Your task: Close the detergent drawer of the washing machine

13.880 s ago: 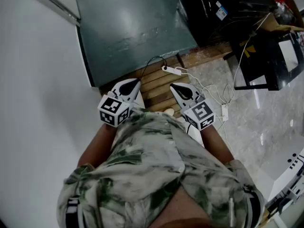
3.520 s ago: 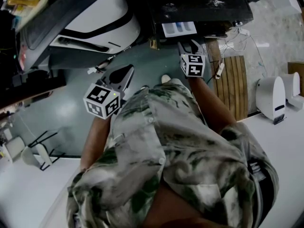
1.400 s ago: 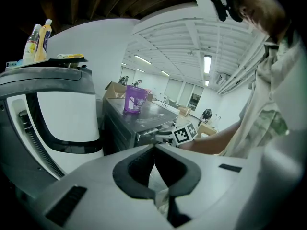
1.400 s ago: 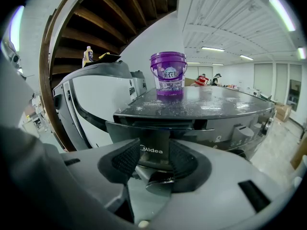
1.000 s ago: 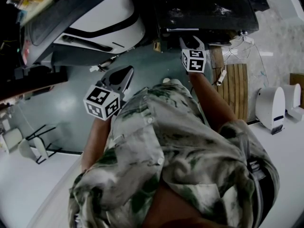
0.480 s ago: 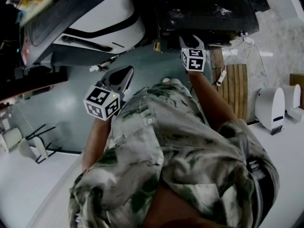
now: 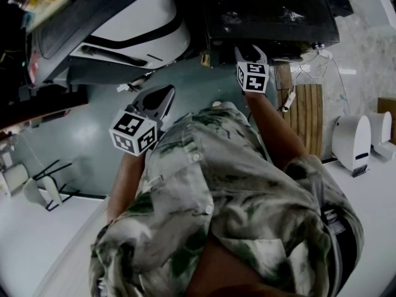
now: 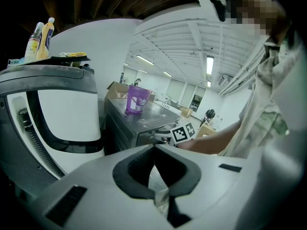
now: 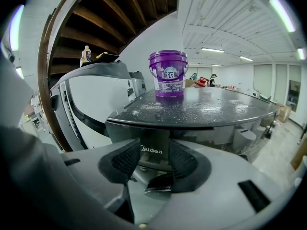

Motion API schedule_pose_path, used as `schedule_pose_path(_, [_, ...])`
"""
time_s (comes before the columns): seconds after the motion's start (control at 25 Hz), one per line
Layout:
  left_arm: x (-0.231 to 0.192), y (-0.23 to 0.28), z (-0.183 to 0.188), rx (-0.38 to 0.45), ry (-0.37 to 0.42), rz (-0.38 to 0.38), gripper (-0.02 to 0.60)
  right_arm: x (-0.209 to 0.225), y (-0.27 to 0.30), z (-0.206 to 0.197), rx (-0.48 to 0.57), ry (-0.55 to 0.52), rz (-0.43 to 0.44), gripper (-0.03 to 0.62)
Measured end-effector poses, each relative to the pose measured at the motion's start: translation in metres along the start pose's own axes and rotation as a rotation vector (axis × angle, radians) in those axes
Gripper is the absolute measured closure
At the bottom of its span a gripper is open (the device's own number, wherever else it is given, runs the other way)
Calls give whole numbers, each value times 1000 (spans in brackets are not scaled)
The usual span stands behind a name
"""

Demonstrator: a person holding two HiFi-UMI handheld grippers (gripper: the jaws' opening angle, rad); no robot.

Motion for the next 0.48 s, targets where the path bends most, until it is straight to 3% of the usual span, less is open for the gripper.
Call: schedule_pose_path(0.48, [-7, -1, 1, 0, -11, 10, 557, 0, 5, 1, -3, 14, -30, 399])
Point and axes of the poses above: the fingertips, and each gripper's own axes: y forward along the fingers, x to its right, z out of its top, the point moved 2 cm from there along -y, backward along the fingers, and after that the axes turned 2 degrees about -z, right-handed, at the moved point
